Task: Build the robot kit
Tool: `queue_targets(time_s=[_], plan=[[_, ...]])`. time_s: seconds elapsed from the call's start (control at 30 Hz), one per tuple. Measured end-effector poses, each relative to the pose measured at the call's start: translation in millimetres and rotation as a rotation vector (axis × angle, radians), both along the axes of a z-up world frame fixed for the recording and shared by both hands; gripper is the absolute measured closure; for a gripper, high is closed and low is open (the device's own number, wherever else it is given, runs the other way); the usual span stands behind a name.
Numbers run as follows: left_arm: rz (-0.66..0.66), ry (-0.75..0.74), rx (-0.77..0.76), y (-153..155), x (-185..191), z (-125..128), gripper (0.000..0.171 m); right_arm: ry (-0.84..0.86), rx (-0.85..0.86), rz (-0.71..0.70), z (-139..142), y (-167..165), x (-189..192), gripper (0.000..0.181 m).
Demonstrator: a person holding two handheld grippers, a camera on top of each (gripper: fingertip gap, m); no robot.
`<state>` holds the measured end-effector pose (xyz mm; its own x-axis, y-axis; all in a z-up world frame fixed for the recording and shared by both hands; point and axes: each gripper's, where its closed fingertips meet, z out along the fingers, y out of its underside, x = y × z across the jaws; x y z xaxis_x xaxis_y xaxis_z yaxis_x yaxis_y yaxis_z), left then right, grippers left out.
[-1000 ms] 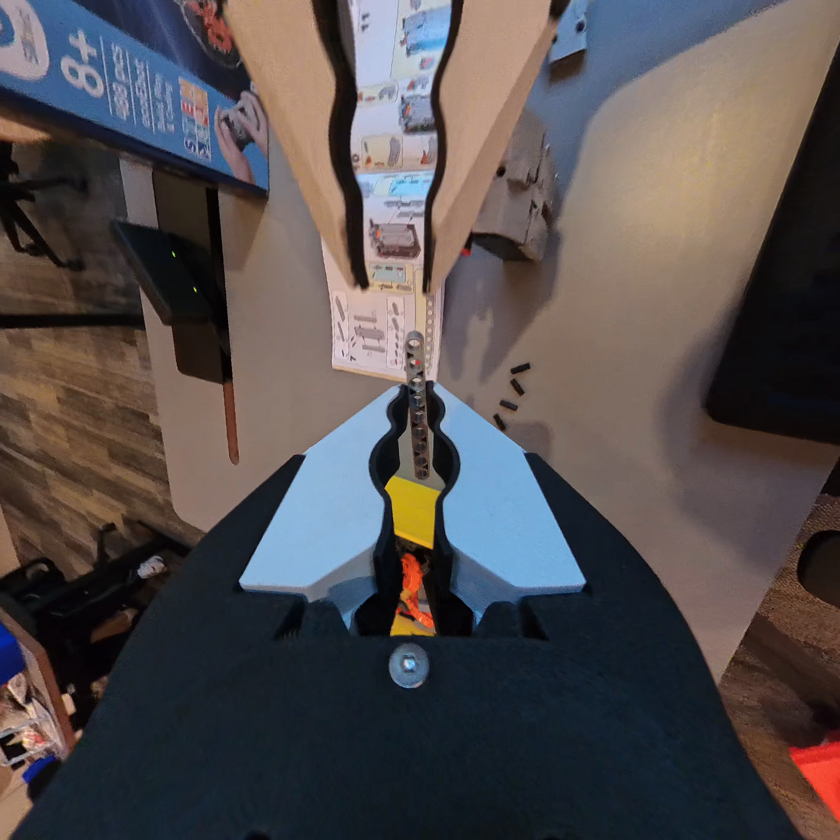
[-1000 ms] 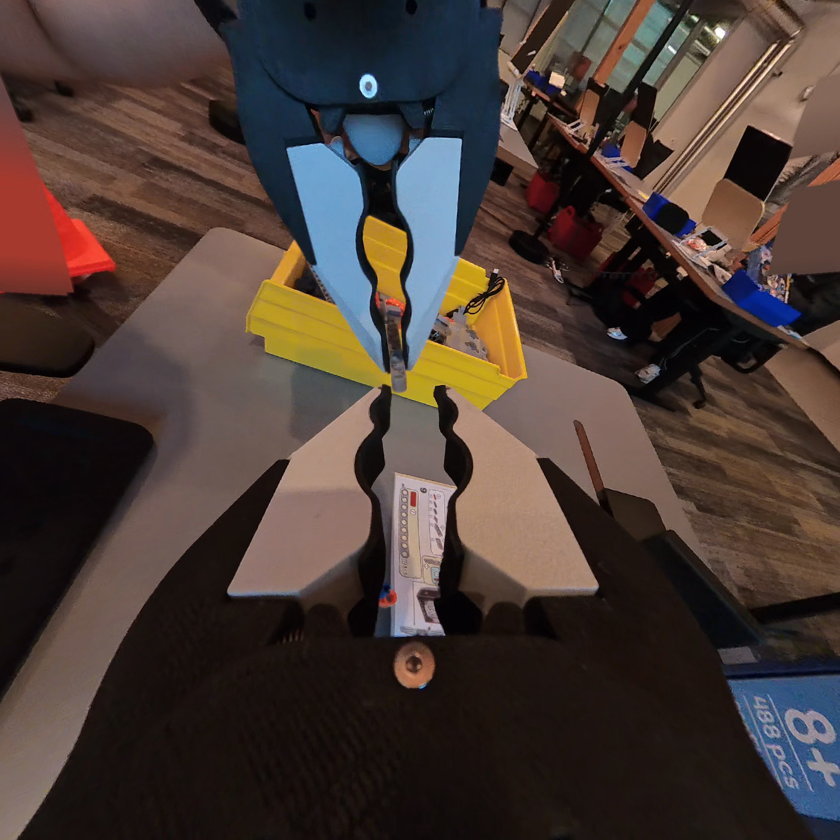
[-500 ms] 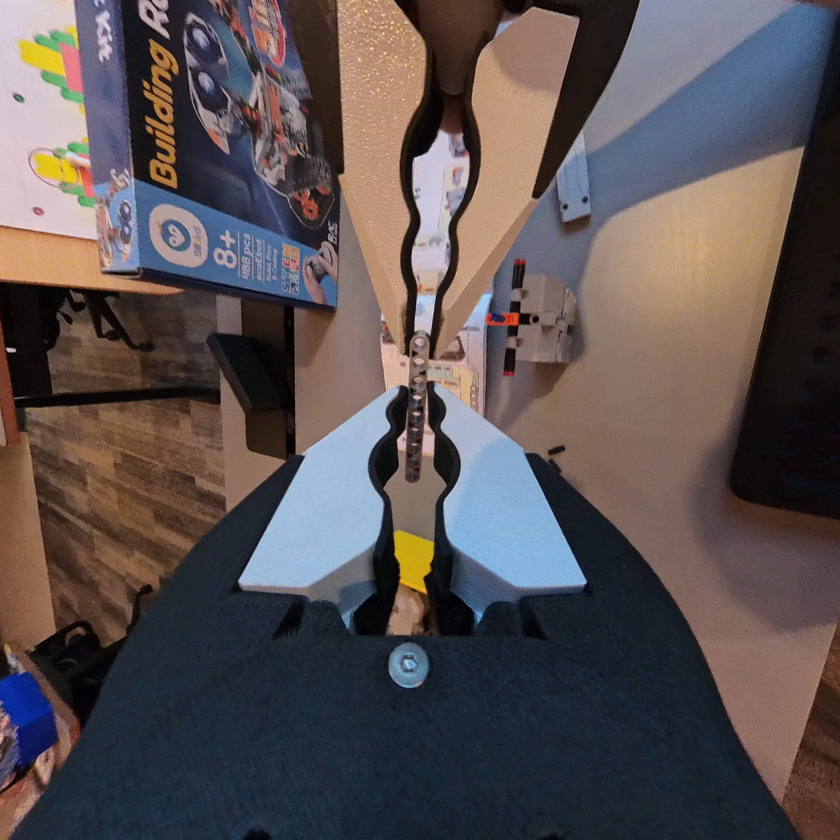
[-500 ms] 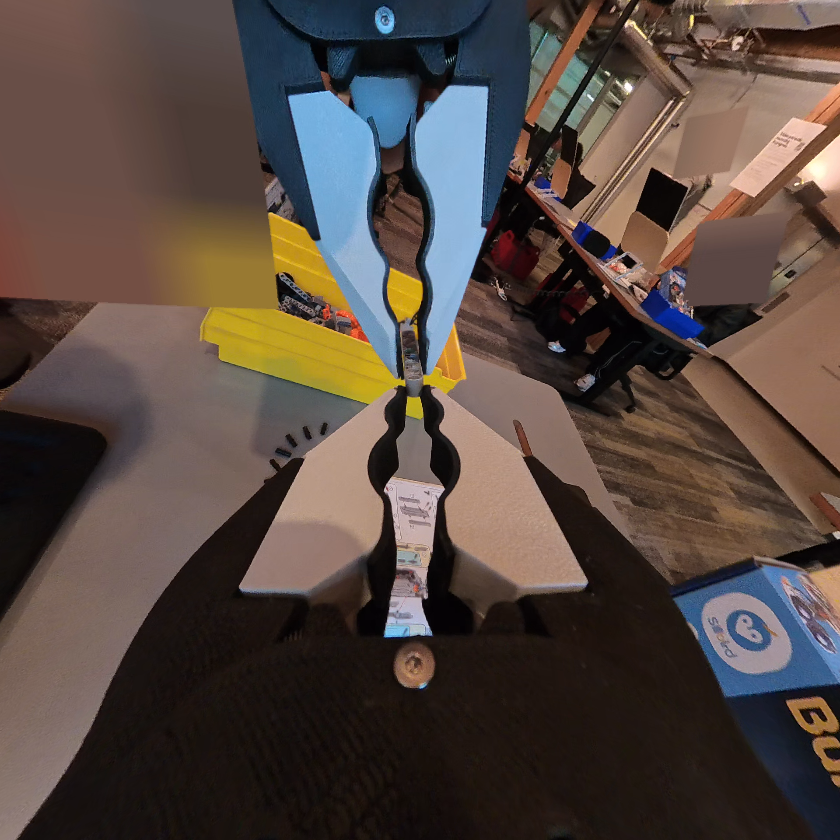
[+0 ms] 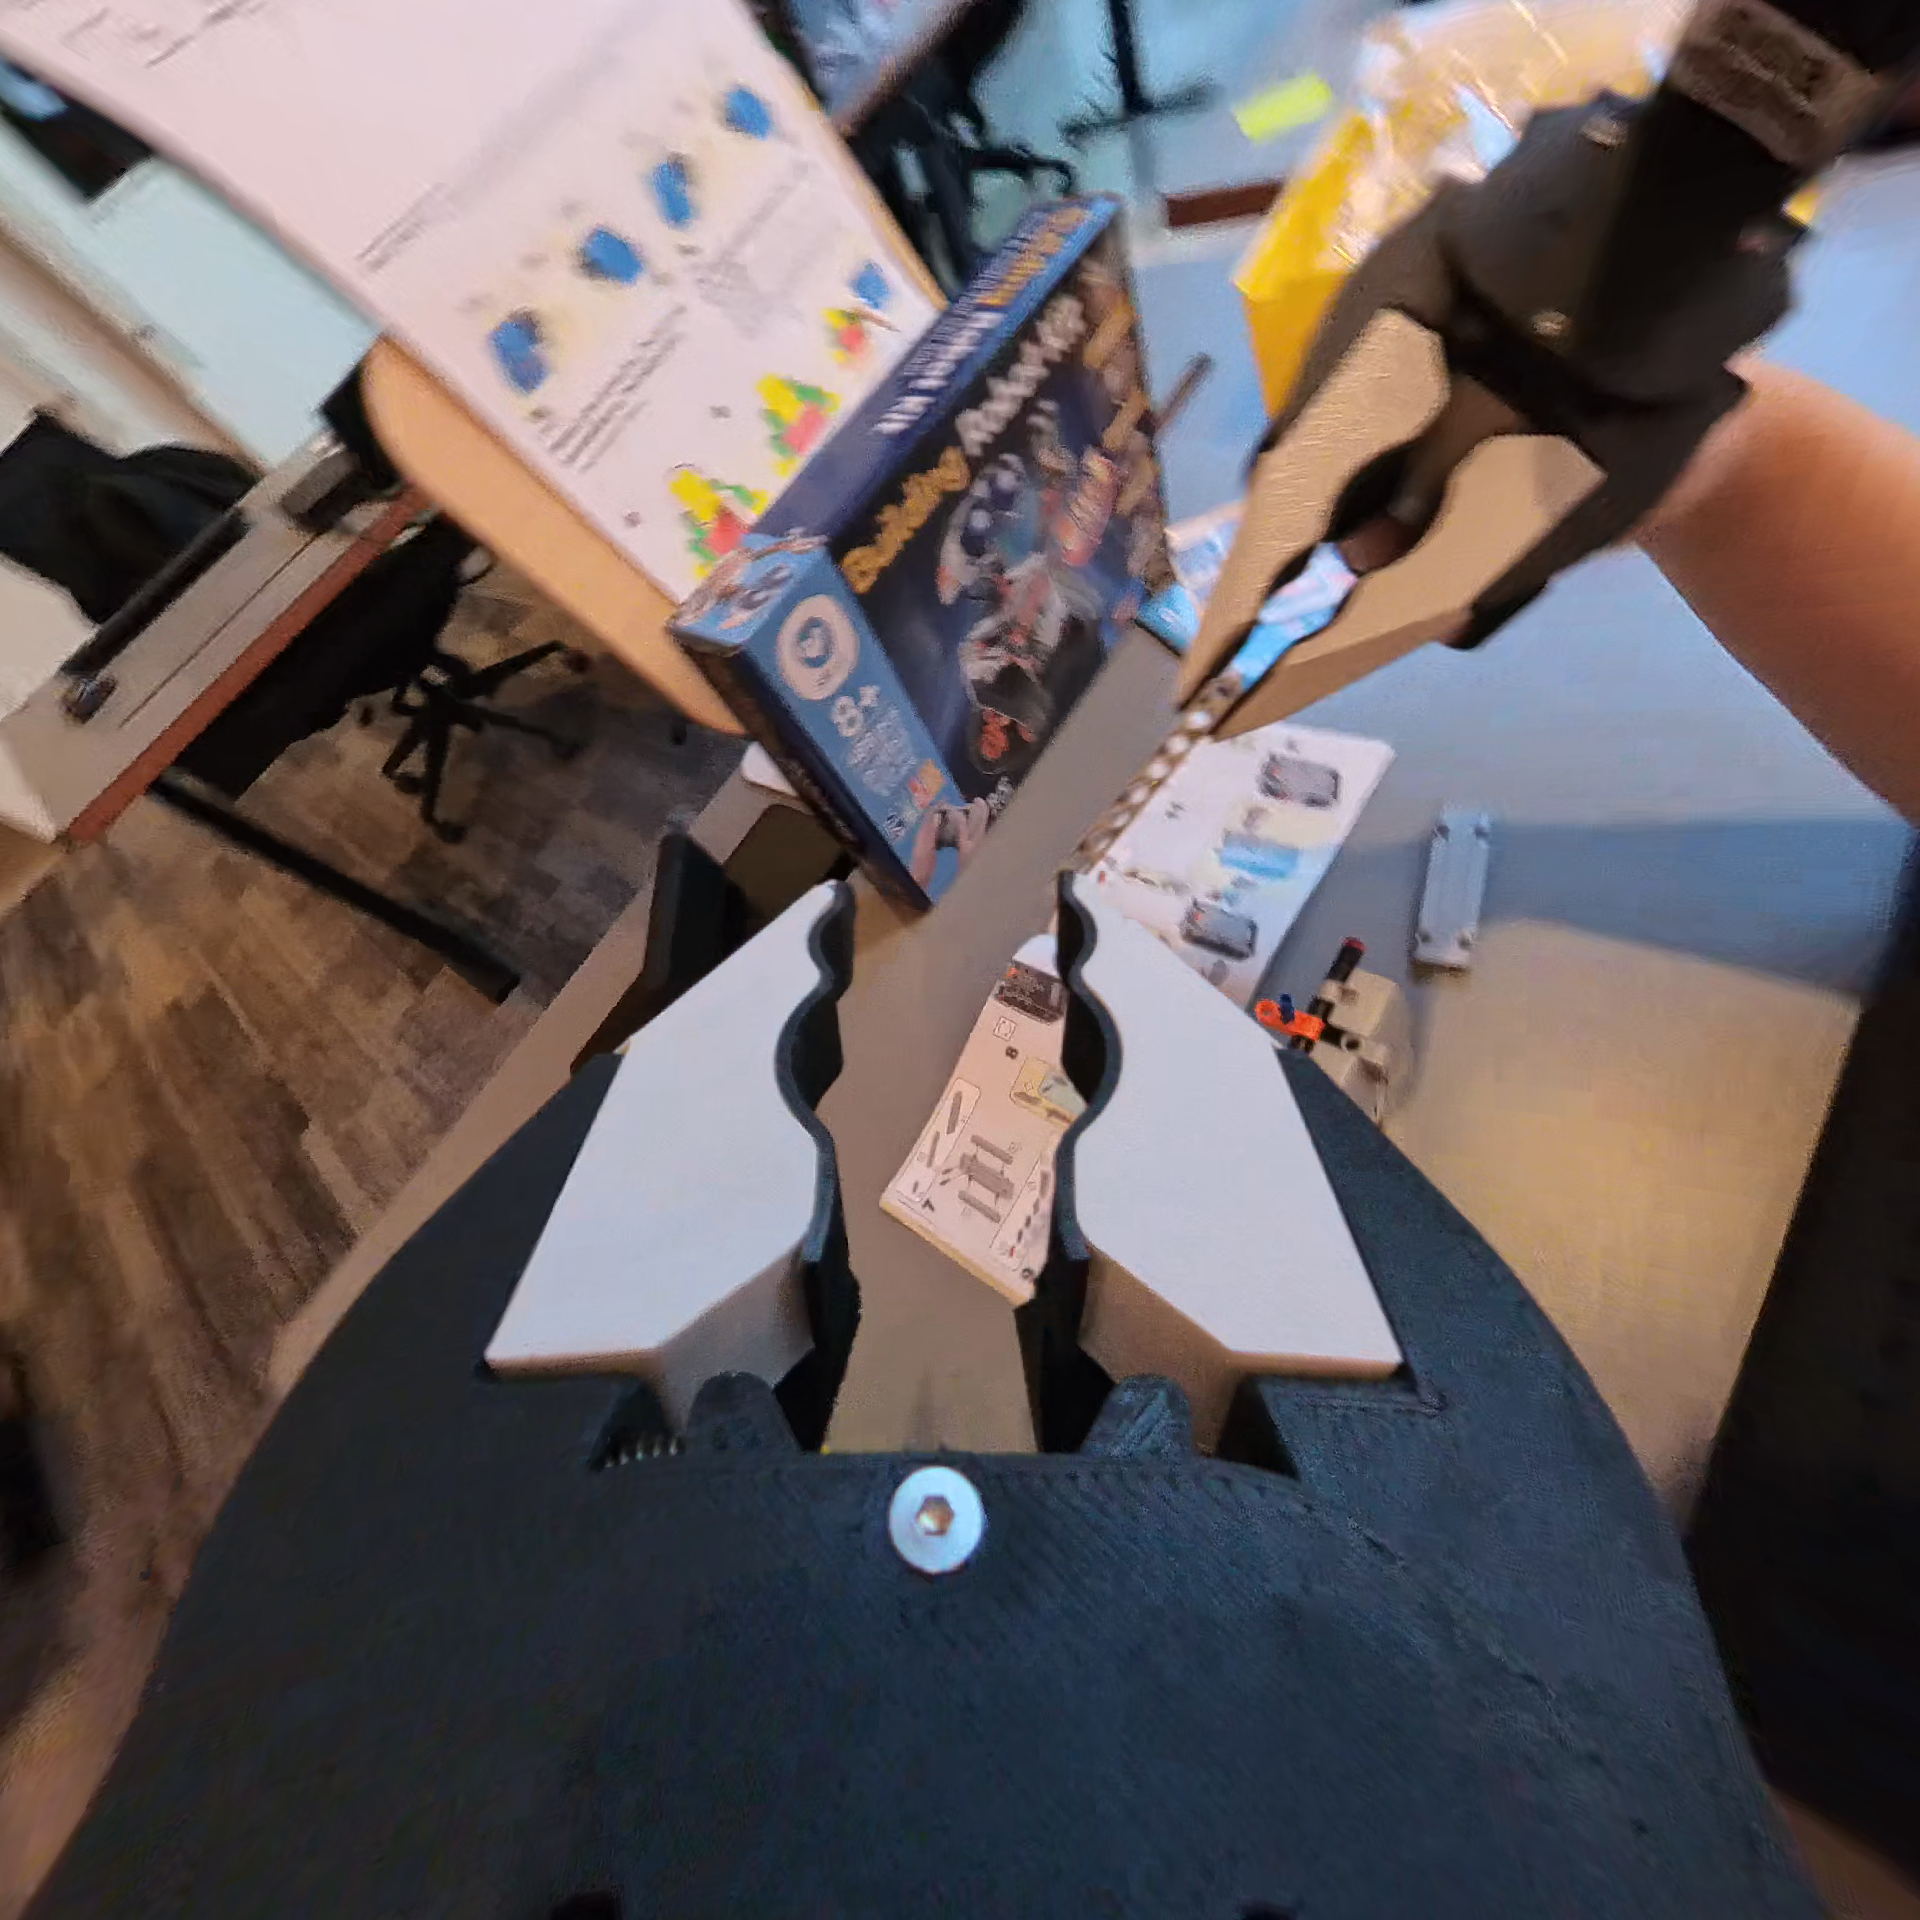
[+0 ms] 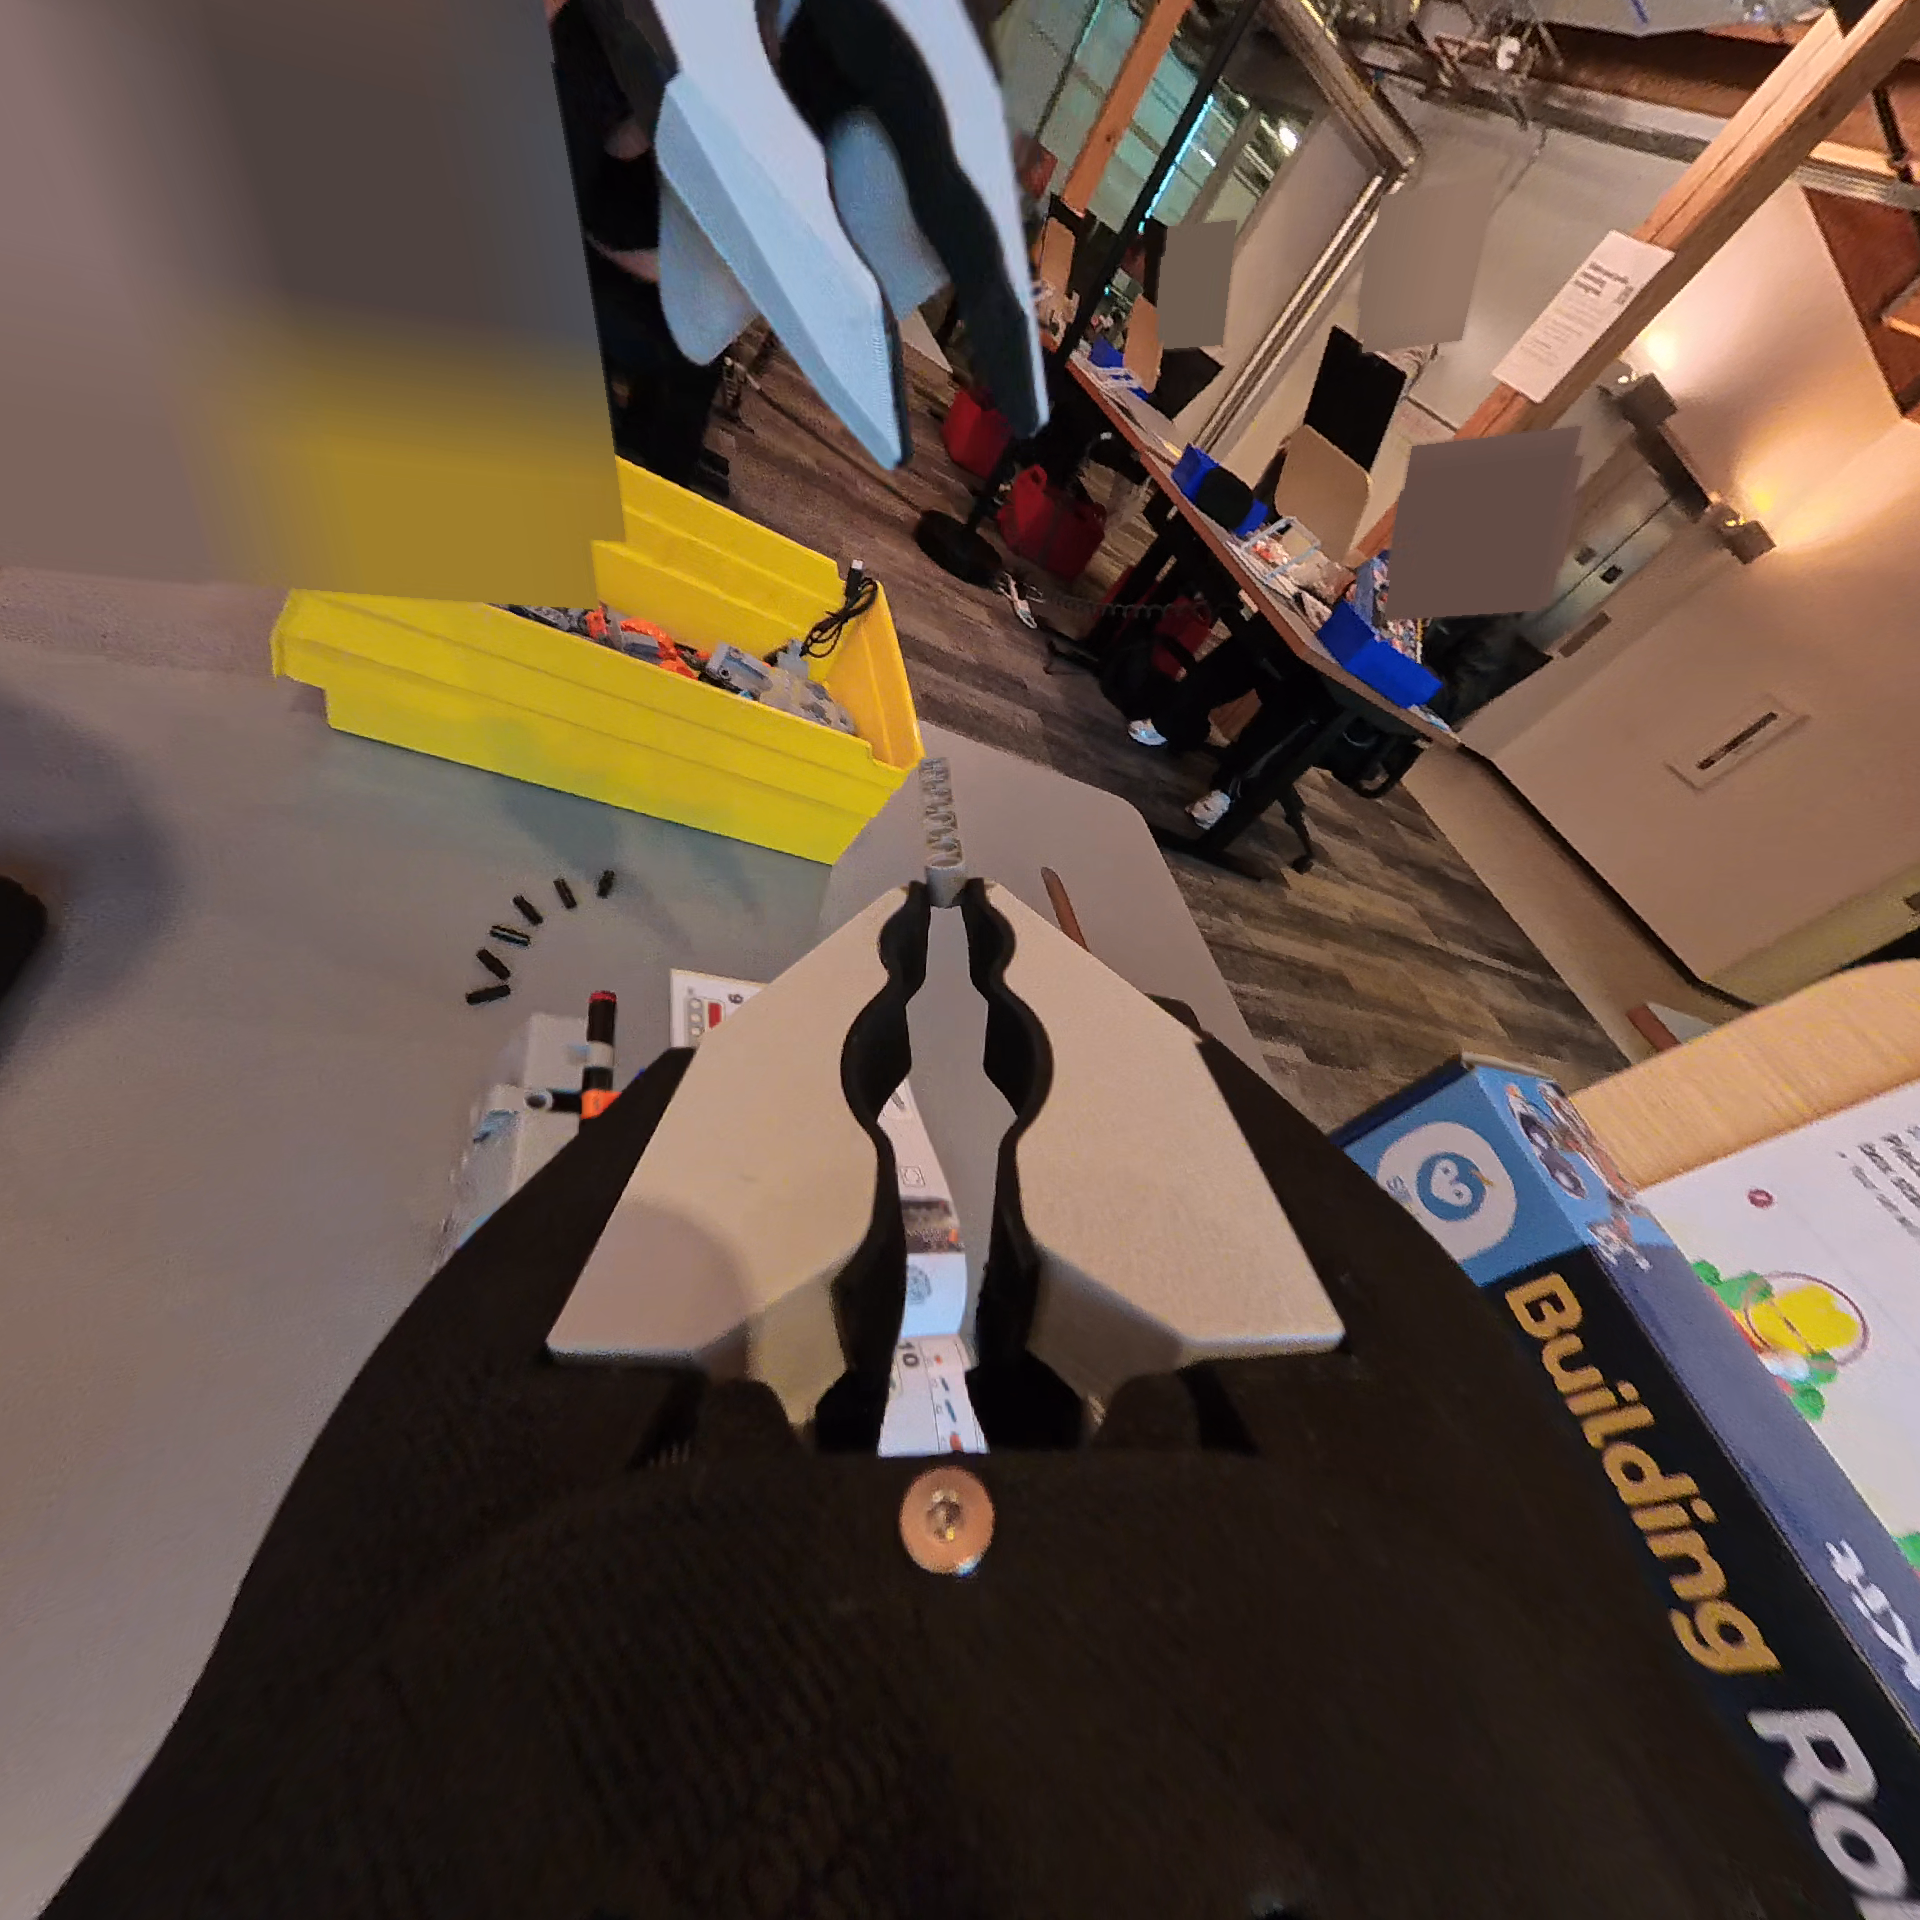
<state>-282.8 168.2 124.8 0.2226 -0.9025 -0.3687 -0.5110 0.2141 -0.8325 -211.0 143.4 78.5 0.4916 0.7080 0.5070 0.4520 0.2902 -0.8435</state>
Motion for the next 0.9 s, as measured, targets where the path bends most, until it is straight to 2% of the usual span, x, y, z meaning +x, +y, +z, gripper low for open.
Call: queue_targets(time_s=[0.07,0.17,0.23,0.4,0.47,0.6,0.77,0.83,0.9], plan=[[0.052,-0.113,-0.083,3,-7,-6,0.127,0.009,0.010,-0.017,2,-1,11,0.175],[-0.013,-0.294,-0.252,-10,-5,-5,0.132,0.045,0.040,-0.026,9,-4,26,0.175],[-0.022,-0.356,-0.276,-9,-8,3,0.137,0.077,0.047,-0.026,13,-6,34,0.175],[0.089,-0.293,-0.119,7,-19,9,0.139,0.145,0.074,0.010,25,-15,43,0.175],[0.089,-0.291,-0.127,7,-23,9,0.144,0.164,0.078,0.038,28,-19,42,0.175],[0.084,-0.377,-0.195,7,-27,19,0.156,0.173,0.087,0.074,27,-21,37,0.175],[0.245,-0.324,-0.180,36,-39,6,0.156,0.159,0.076,0.082,20,-17,34,0.175],[0.338,-0.247,-0.195,49,-45,-11,0.165,0.143,0.073,0.099,15,-17,29,0.175],[0.376,-0.179,-0.196,56,-49,-24,0.162,0.111,0.071,0.098,8,-14,25,0.175]])
